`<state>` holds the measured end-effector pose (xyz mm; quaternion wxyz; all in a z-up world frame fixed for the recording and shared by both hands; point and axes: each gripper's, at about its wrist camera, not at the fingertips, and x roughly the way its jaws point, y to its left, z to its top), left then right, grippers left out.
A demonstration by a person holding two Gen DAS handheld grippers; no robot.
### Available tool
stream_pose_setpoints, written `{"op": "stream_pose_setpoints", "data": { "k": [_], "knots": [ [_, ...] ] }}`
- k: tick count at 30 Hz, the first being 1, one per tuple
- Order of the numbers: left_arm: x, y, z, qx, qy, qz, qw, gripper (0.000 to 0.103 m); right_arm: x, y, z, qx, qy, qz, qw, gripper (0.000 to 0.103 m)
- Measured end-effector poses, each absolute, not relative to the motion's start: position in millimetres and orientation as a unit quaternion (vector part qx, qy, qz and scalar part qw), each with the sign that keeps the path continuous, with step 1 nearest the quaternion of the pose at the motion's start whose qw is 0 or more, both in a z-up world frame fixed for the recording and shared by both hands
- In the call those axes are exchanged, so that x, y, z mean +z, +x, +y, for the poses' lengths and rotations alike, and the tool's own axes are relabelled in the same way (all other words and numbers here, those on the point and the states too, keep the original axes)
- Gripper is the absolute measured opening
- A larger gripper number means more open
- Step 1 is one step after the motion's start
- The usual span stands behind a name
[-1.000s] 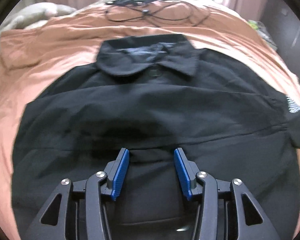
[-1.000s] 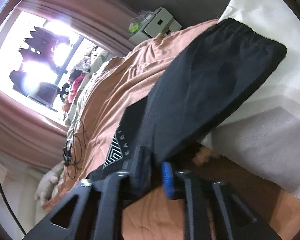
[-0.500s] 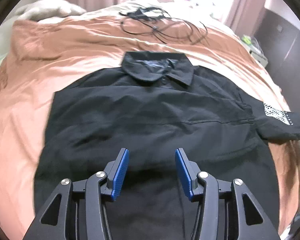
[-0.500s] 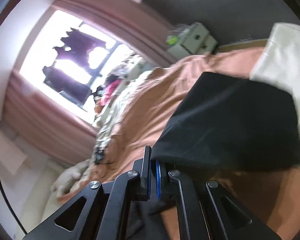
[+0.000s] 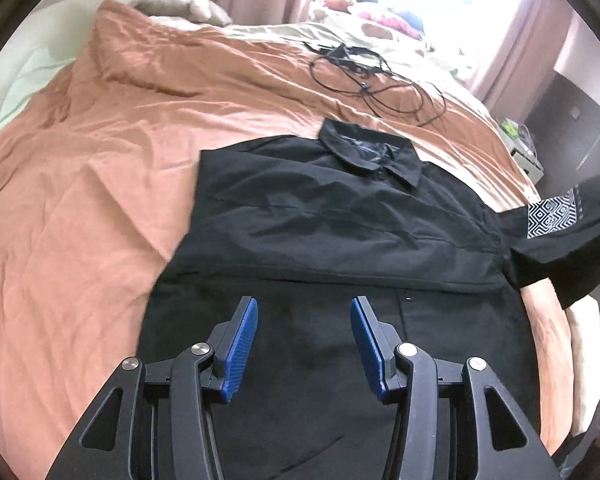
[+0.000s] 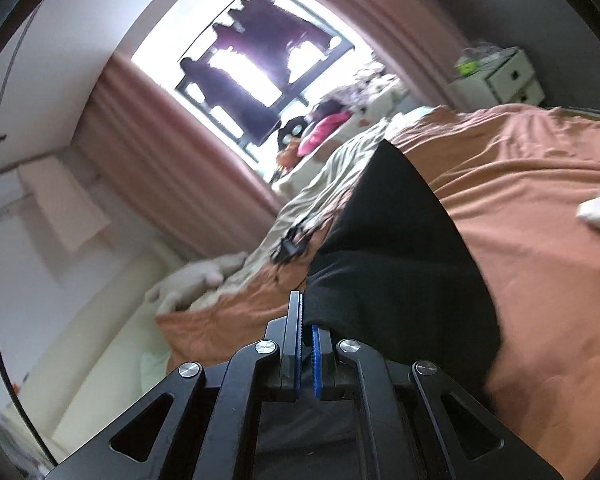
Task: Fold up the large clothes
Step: 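Fold the sleeve with the patterned cuff across the shirt with the right tool, then open the right tool and release the folded sleeve onto the shirt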
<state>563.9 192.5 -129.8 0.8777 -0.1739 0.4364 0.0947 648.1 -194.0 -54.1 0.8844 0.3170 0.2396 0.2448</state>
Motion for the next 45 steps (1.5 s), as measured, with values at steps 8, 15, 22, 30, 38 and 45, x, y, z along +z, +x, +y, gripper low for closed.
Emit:
{"op": "stream_pose_setpoints", "data": {
  "k": [8,15,22,30,38,45],
  "knots": [
    [-135,553,231,0.100,-0.233,0.422,0.870,0.050,-75,656,-107,0.272,0.262,0.286,0.881,0.005],
    [-145,543,265,0.119,-0.277,0.419,0.856,0.050,-134,672,-33,0.279,0.201,0.396,0.852,0.011],
    [-143,542,267,0.126,-0.294,0.414,0.852,0.050,-174,658,-38,0.276,0.195,0.498,0.799,0.061],
    [-128,564,213,0.097,-0.246,0.419,0.869,0.050,-149,638,-125,0.215,0.259,0.471,0.815,0.062],
    [-116,618,120,0.027,-0.170,0.442,0.880,0.051,-150,644,-192,0.167,0.305,0.458,0.818,0.062],
    [-123,667,39,-0.018,-0.103,0.469,0.877,0.051,-162,655,-234,0.144,0.355,0.451,0.806,0.062]
  ]
}}
